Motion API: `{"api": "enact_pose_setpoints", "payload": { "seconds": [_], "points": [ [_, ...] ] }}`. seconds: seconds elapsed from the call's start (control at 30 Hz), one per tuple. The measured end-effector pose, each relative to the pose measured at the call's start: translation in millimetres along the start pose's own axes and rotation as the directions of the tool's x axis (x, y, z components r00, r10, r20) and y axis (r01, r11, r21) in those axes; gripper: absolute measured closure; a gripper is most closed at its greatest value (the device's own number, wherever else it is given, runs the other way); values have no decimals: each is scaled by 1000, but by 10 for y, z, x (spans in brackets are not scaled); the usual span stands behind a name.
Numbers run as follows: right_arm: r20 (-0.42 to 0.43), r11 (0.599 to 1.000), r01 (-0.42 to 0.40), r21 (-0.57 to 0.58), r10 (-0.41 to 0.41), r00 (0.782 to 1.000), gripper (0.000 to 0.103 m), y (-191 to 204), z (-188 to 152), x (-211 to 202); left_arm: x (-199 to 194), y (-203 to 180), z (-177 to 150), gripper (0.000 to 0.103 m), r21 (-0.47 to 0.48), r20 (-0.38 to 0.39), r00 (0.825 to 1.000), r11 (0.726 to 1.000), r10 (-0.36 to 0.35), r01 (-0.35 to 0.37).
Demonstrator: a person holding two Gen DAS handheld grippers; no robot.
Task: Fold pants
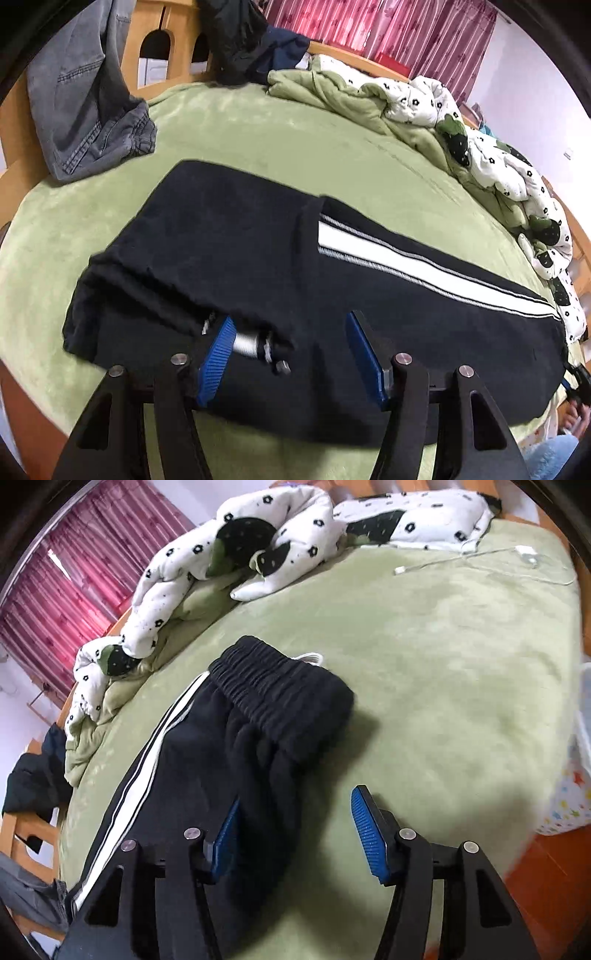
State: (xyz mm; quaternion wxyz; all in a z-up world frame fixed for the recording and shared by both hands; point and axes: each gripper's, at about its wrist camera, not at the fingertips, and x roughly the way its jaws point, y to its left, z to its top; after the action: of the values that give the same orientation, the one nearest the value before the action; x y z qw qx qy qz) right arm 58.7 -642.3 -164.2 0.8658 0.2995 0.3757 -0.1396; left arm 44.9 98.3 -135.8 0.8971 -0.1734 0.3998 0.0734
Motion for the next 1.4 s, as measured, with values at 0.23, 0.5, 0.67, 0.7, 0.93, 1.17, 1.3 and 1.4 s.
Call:
{"api": "enact_pose_setpoints", "payload": {
  "seconds": [0.23,0.5,0.67,0.7,0.93,1.17,1.3,1.4],
  "points": [
    [67,983,127,-133,-119,991,45,371,-244,-470,48,288,599,90,-17,116,993,1000,1,1],
    [54,946,87,-313,-74,996,45,1462,-281,-124,512,730,1422,89,-93,52,999,996,-10,15],
    [23,890,42,-455,-35,999,45,2222,-419,237,797,868,1499,83,-69,-142,989,997,-34,24],
    [18,879,33,-476,-28,999,45,2325,-438,283,773,876,1466,79,-54,-140,989,998,-53,46],
    [-26,764,-25,-645,11,1000,45,3111,-709,667,479,1007,1242,37,-6,-77,994,997,-80,80],
    [-101,672,-123,-730,71,992,45,3523,-943,898,633,1039,1259,34,-15,-60,996,998,-70,69],
    [-149,609,-187,-771,113,982,45,3699,-1036,982,849,1072,1342,36,-38,-52,999,999,-9,7],
    [-182,565,-221,-795,126,975,45,3799,-1094,1072,964,1078,1375,46,-58,-68,998,998,-6,2]
  ]
}}
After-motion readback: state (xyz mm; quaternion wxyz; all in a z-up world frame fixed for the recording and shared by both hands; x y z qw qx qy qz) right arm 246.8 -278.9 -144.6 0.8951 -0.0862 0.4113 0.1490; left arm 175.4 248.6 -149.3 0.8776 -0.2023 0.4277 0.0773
